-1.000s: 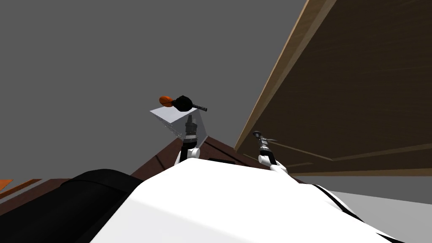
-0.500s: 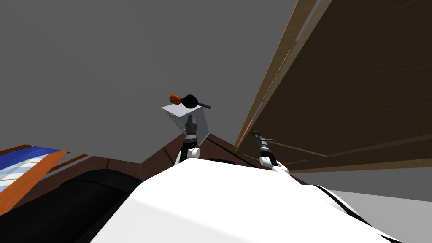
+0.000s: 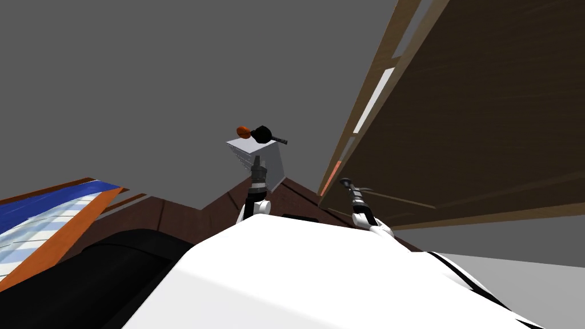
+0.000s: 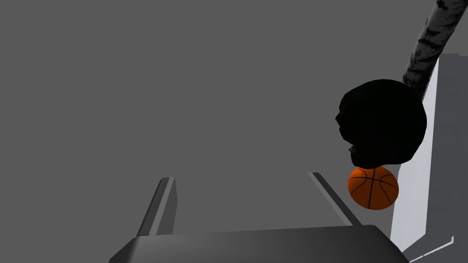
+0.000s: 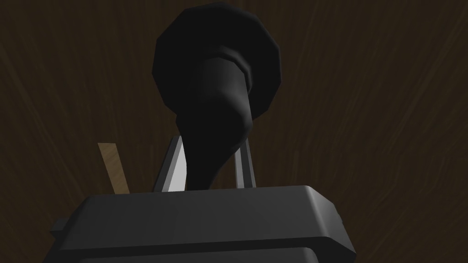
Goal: Pull the door open
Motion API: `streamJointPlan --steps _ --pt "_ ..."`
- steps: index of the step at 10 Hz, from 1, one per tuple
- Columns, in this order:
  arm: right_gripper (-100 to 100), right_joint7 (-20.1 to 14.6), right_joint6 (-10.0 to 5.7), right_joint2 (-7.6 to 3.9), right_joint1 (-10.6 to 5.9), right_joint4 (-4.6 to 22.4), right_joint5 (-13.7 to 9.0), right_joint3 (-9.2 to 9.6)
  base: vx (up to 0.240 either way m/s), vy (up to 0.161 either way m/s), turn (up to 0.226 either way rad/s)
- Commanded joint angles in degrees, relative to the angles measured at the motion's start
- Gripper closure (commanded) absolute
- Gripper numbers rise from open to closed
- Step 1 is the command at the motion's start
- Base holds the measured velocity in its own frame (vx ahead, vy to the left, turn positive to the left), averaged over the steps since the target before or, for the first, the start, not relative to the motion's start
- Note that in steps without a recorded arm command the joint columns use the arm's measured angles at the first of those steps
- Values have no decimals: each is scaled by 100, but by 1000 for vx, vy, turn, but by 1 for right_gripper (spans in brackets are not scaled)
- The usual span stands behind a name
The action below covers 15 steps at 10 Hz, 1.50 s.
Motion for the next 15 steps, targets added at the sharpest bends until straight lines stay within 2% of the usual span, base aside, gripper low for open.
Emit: streamJointPlan --steps 1,5,6,7,9,10,11,14,15 --pt "100 -90 -55 -72 63 -70 39 100 -208 -38 101" --pt "100 -363 -203 -247 176 -194 149 396 -236 -69 99" --pt "100 -322 -162 -206 163 -178 135 364 -97 -18 22" --pt "100 -449 -288 -309 268 -237 149 542 -162 -22 104" --pt "100 -572 -428 -438 362 -307 156 713 -249 -82 113" --pt "100 -572 -428 -438 362 -307 156 713 -153 -55 30" --pt "100 -701 -574 -574 461 -381 163 893 -160 -87 86" --pt "100 -857 -751 -739 581 -470 171 1111 -214 -75 88" --pt "100 -815 -696 -693 567 -481 169 1069 -93 -29 13"
